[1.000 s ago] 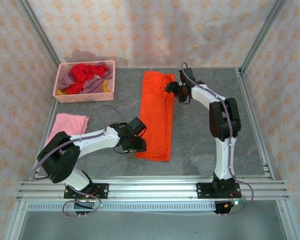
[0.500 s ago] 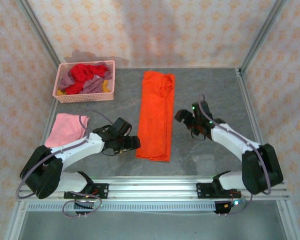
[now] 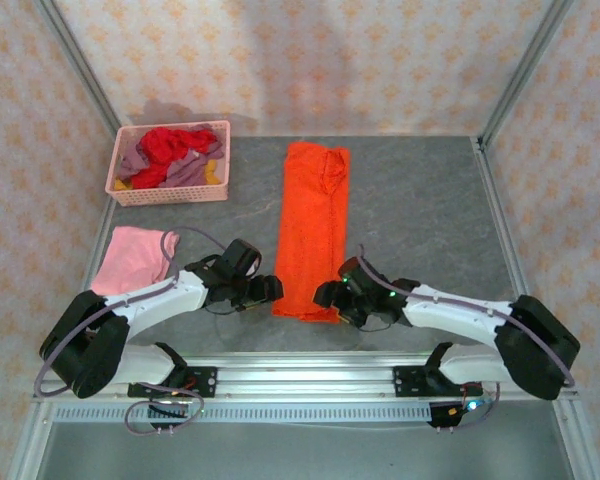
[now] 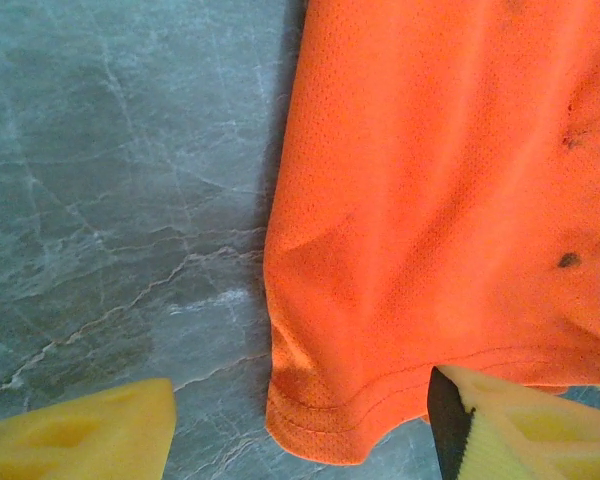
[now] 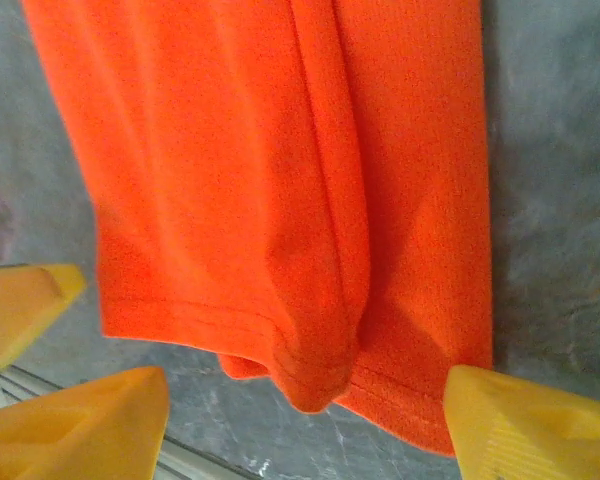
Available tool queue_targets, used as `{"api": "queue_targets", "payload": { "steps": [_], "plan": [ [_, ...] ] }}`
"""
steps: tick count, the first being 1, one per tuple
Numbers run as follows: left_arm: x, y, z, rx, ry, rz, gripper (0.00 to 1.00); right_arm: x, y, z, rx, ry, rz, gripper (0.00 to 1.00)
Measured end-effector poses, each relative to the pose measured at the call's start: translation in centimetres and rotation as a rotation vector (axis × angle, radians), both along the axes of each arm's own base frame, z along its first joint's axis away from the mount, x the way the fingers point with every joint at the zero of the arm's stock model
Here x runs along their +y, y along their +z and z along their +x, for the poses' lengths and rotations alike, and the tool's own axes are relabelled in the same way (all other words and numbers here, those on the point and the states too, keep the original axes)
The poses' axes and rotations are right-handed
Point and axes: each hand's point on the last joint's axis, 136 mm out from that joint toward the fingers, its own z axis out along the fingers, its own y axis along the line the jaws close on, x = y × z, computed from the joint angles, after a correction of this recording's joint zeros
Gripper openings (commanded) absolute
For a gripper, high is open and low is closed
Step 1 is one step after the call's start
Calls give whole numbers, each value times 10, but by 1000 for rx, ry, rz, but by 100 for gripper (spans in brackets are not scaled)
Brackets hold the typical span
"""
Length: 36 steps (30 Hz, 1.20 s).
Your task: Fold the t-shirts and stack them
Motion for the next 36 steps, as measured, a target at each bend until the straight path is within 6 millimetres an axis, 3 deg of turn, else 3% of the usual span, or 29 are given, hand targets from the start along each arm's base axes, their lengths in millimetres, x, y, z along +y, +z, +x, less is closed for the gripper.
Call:
{"api": "queue_targets", "payload": {
  "steps": [3, 7, 13, 17, 23, 36],
  "plan": [
    [0, 0, 0, -2, 0, -1, 67, 2, -10, -7, 37, -1, -23, 77],
    [3, -6, -4, 8, 0, 6, 67, 2, -6, -4, 32, -24, -22, 77],
    [4, -11, -7, 20, 14, -2, 63, -6, 7, -2, 3, -77, -6, 65],
    [-1, -8, -6, 18, 11, -27, 59, -15, -3, -5, 22, -109, -25, 58],
    [-6, -6, -6, 20, -1, -57, 50, -20, -10, -8, 40, -128, -41, 58],
    [-14, -20, -14, 76, -7, -97, 37, -24, -22, -10, 59, -155, -44, 34]
  ]
}}
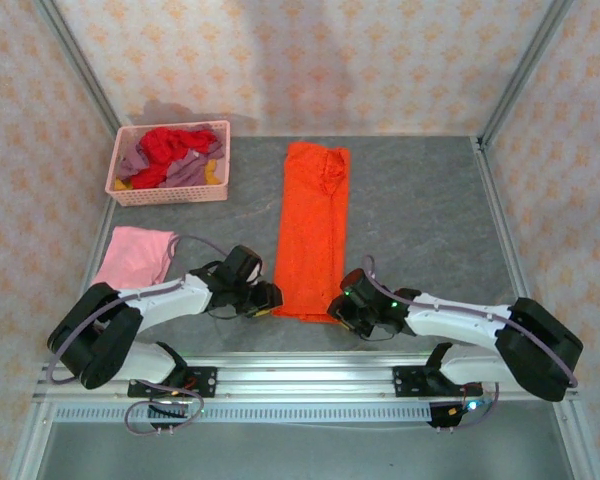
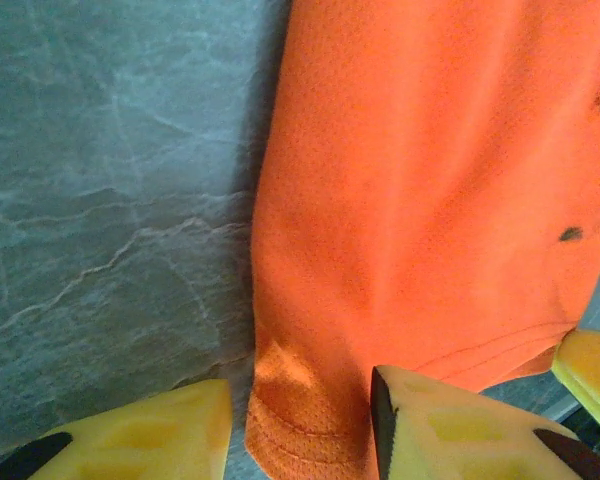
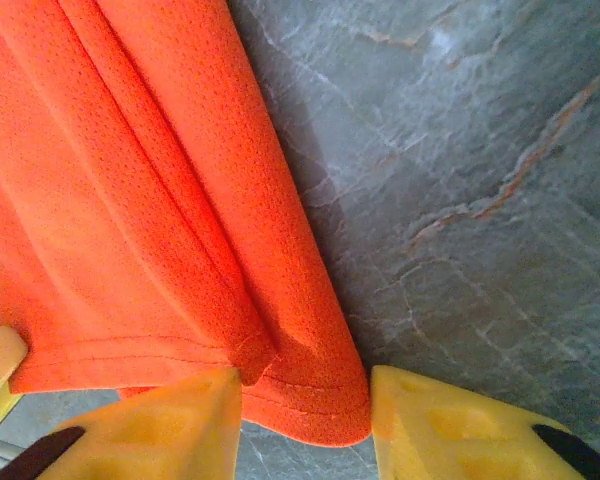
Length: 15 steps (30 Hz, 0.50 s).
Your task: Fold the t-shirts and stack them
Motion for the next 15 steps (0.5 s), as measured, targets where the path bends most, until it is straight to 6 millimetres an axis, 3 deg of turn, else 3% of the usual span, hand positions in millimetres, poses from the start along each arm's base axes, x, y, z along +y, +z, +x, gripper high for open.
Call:
{"api": "queue_targets", "payload": {
  "steps": [6, 10, 15],
  "plan": [
    [-2, -3, -7, 16, -3, -1, 24, 4, -1, 3, -9, 2, 10, 28],
    [-2, -2, -7, 16, 2, -5, 9, 6, -2, 5, -15, 5, 14, 24],
    [-2, -3, -6, 15, 6, -9, 1, 9, -3, 6, -23, 16, 19, 9]
  ]
}}
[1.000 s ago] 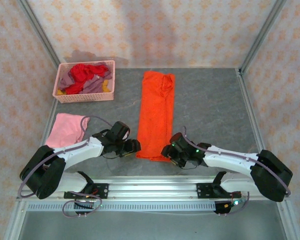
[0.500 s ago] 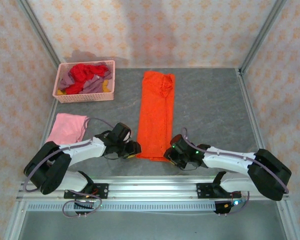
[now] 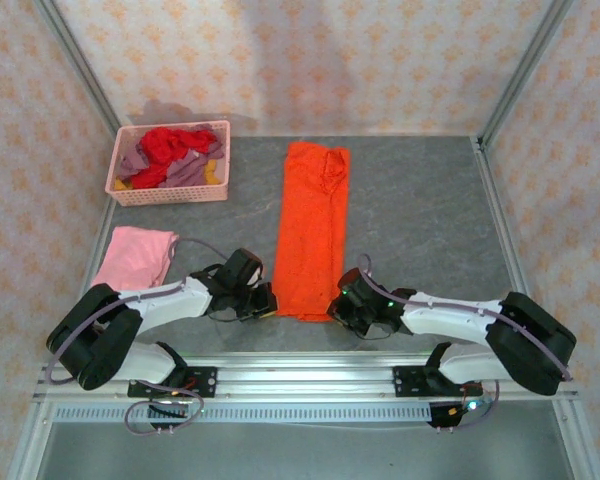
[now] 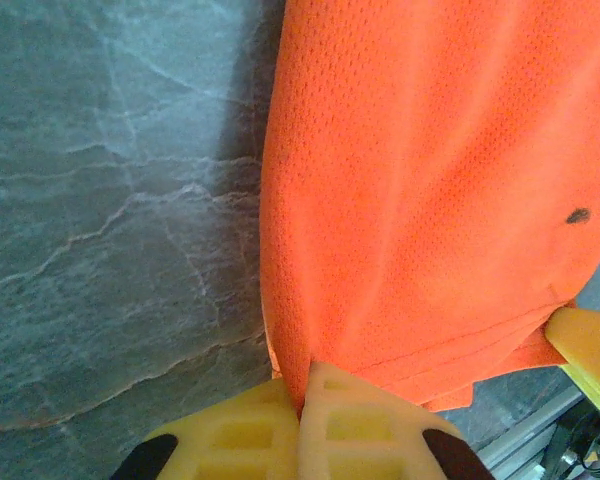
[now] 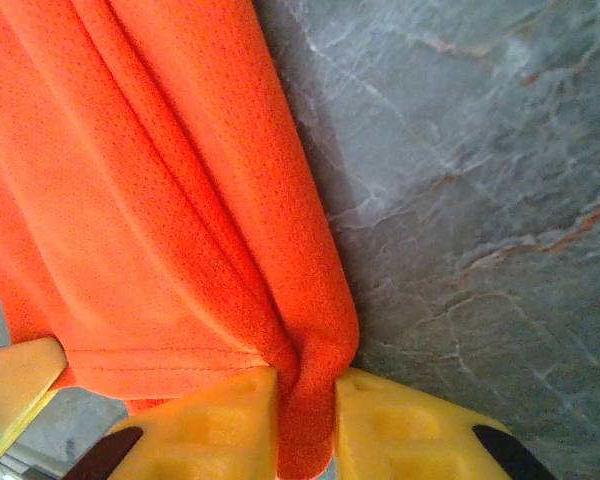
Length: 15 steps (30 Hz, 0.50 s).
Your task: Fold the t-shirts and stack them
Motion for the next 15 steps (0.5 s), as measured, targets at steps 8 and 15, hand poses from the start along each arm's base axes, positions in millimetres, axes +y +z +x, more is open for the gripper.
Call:
{"api": "queue_targets", "payload": {
  "steps": [8, 15],
  "plan": [
    [-1, 4, -3, -8, -6, -6, 0, -1, 3, 0, -9, 8, 0, 0],
    [-5, 10, -18, -3, -42, -1, 0, -4, 17, -7, -19, 18, 22, 0]
  ]
}}
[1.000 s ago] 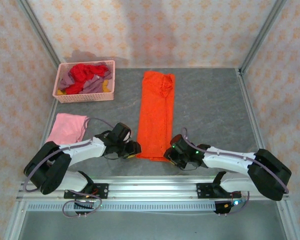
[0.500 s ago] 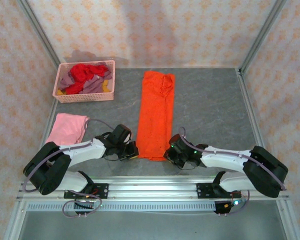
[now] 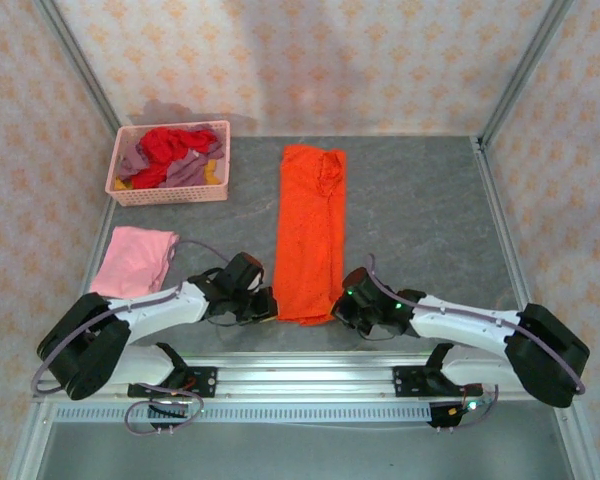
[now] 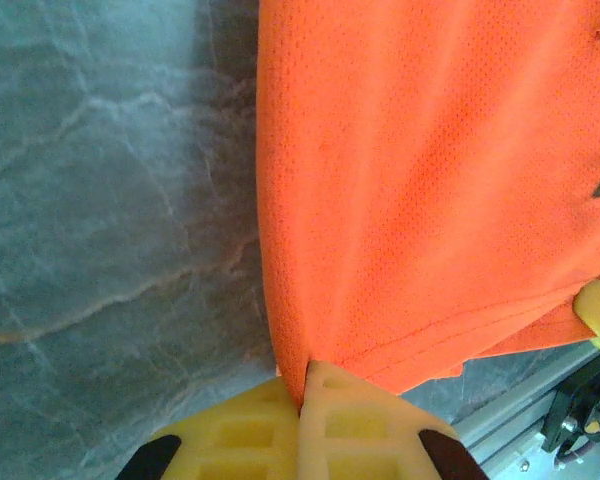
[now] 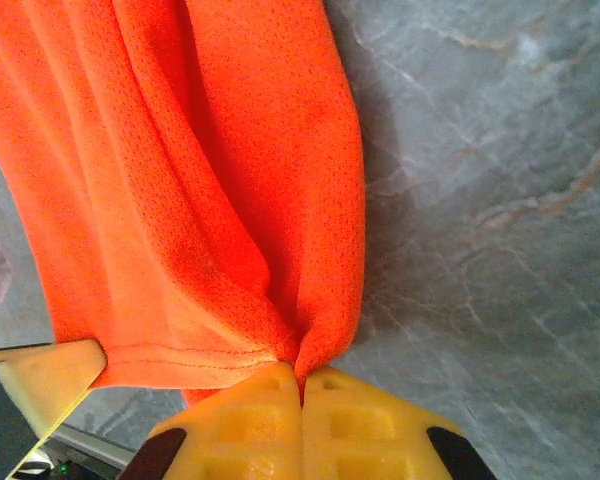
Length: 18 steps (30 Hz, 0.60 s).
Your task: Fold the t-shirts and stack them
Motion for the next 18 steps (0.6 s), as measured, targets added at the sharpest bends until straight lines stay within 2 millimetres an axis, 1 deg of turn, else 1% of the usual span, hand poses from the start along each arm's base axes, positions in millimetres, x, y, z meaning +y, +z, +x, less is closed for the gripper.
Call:
{"api": "queue_targets", "payload": {
  "steps": [4, 6, 8, 12, 15, 18],
  "plan": [
    [1, 4, -9, 14, 4, 2, 0, -4, 1, -8, 13, 7, -15, 0],
    [4, 10, -10, 2, 13, 4, 0, -8, 6, -8, 1, 2, -22, 0],
    [5, 17, -8, -13, 22, 5, 0, -9, 14, -3, -19, -3, -30, 0],
    [6, 33, 5, -39, 46, 24, 0, -6, 36, 20, -72, -21, -19, 0],
    [8, 47, 23, -71, 83, 25, 0, -5, 48, 41, -110, -32, -28, 0],
    [10, 53, 43, -82, 118, 37, 0, -5, 55, 63, -139, -39, -48, 0]
  ]
}}
